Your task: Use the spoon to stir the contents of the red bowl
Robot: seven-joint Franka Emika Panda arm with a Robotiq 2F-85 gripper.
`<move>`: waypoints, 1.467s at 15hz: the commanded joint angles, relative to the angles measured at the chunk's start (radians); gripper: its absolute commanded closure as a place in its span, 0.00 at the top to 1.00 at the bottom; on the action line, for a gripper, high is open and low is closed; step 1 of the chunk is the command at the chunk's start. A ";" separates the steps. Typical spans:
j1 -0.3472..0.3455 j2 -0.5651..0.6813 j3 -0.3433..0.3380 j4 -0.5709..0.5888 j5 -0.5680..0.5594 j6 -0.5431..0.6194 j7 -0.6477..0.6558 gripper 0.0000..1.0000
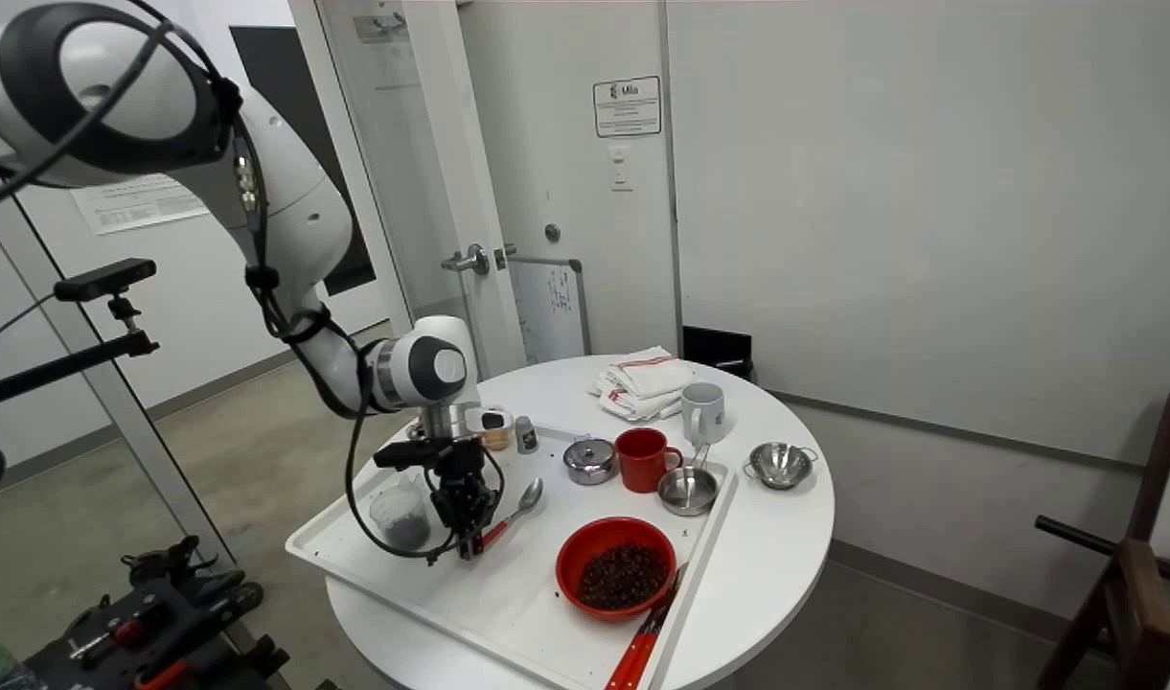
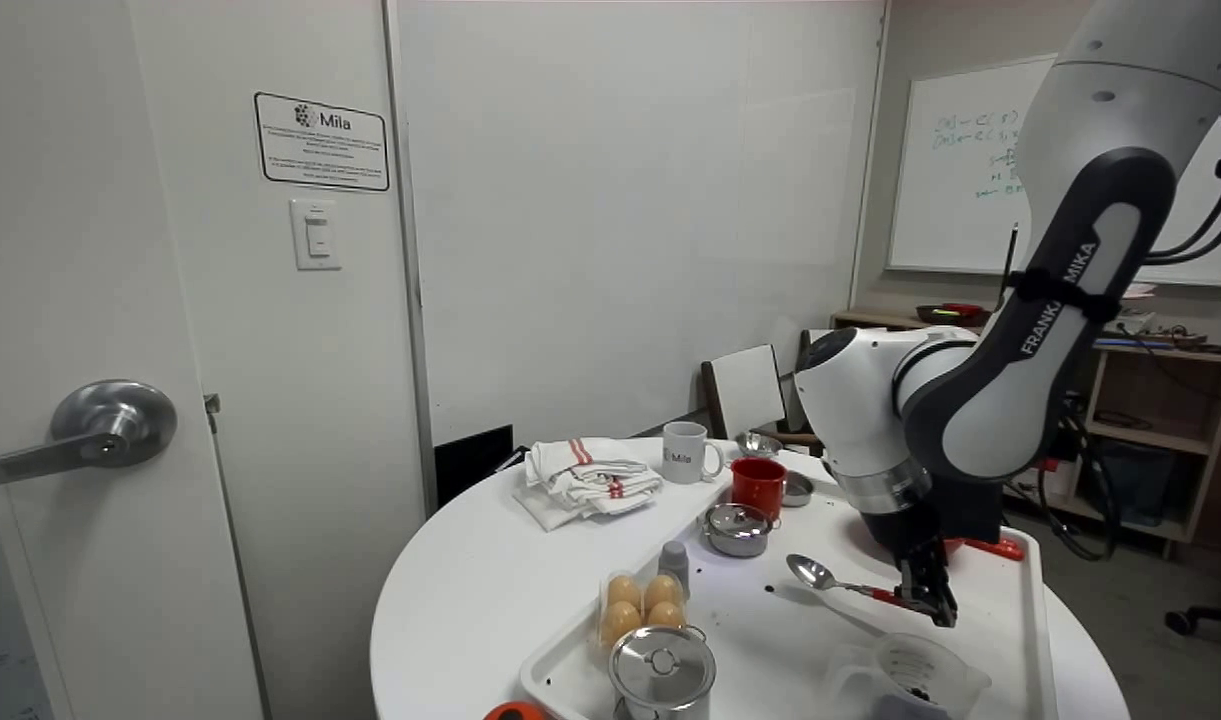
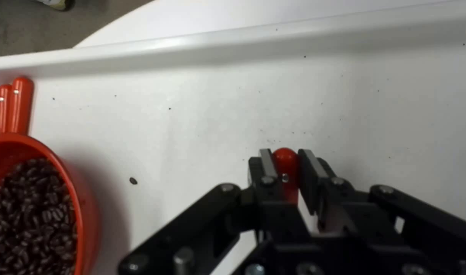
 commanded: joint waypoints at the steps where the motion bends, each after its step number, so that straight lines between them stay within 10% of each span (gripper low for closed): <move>1: 0.005 0.071 -0.005 0.090 0.054 -0.041 -0.078 0.05; 6: 0.000 0.125 -0.001 0.163 0.076 -0.101 -0.139 0.05; 7: 0.000 0.129 -0.001 0.171 0.079 -0.108 -0.145 0.45; 15: 0.003 0.075 -0.011 0.116 0.078 -0.067 -0.128 0.98; 22: 0.061 -0.232 -0.089 -0.177 0.044 0.102 0.031 1.00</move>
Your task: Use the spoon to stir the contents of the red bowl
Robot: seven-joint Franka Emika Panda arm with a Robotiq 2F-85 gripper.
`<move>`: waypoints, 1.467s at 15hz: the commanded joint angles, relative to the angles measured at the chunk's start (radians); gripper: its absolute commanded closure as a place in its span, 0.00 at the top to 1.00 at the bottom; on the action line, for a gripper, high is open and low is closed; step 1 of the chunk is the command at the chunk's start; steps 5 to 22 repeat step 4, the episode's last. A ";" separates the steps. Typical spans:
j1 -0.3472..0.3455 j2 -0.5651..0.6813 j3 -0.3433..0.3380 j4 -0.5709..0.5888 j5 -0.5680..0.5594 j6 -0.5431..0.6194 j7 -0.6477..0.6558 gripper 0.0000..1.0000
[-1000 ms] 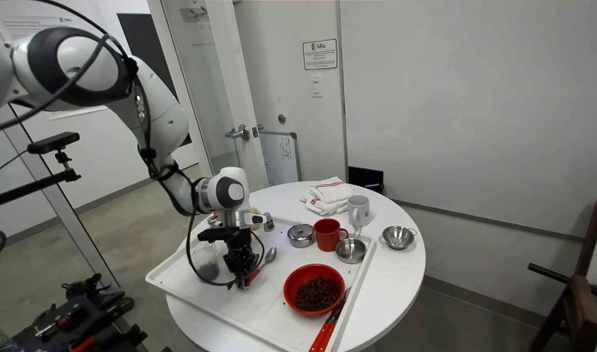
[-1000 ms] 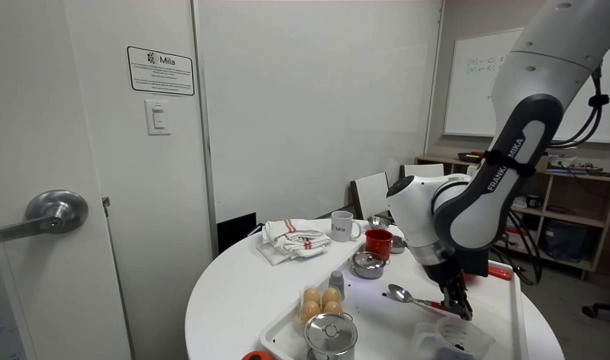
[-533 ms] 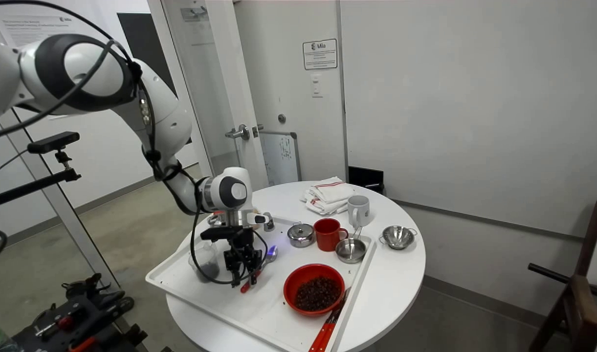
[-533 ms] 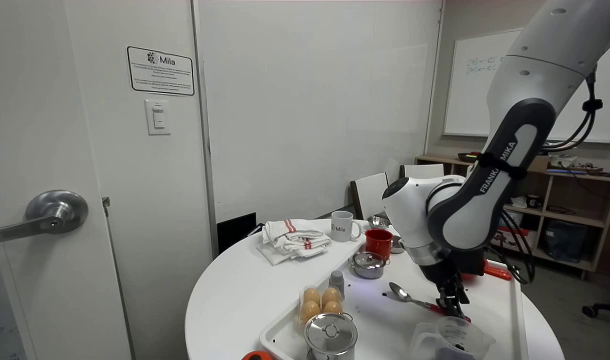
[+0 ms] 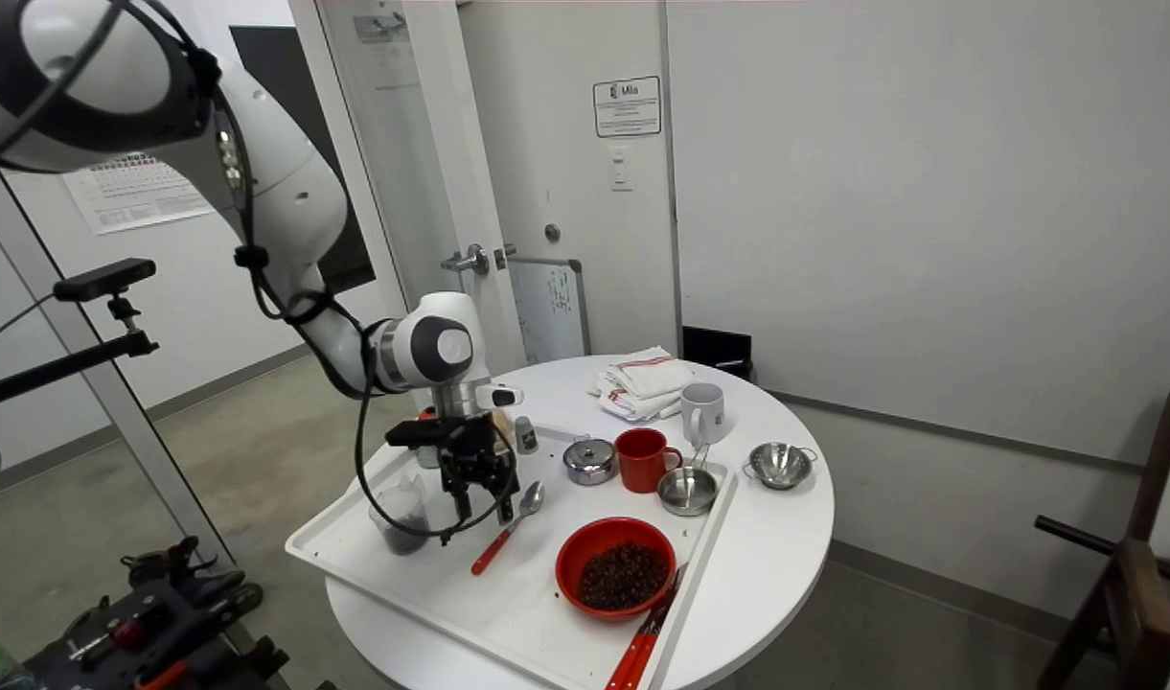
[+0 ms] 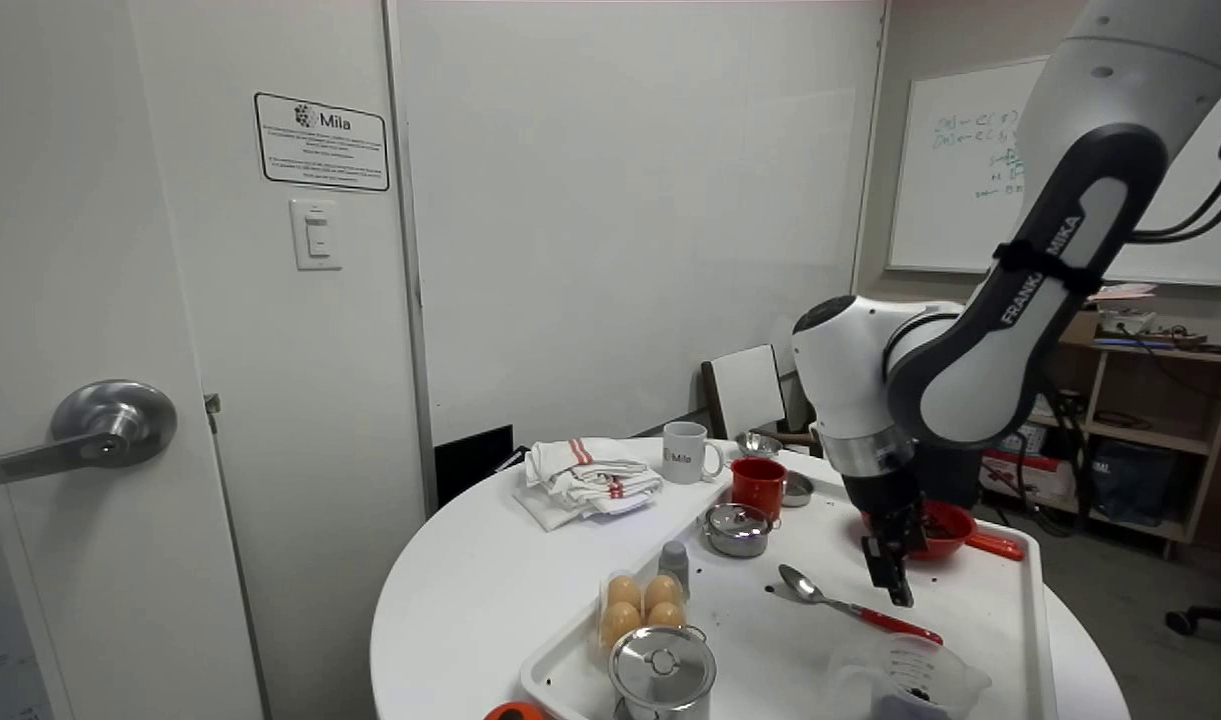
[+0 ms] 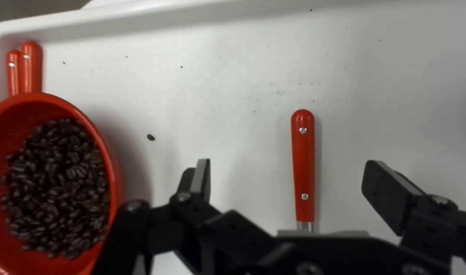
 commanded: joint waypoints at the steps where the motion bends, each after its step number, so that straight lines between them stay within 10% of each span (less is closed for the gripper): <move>1: 0.021 -0.045 -0.023 -0.037 0.010 0.010 0.015 1.00; 22: 0.023 -0.081 -0.026 -0.061 0.007 0.007 0.019 1.00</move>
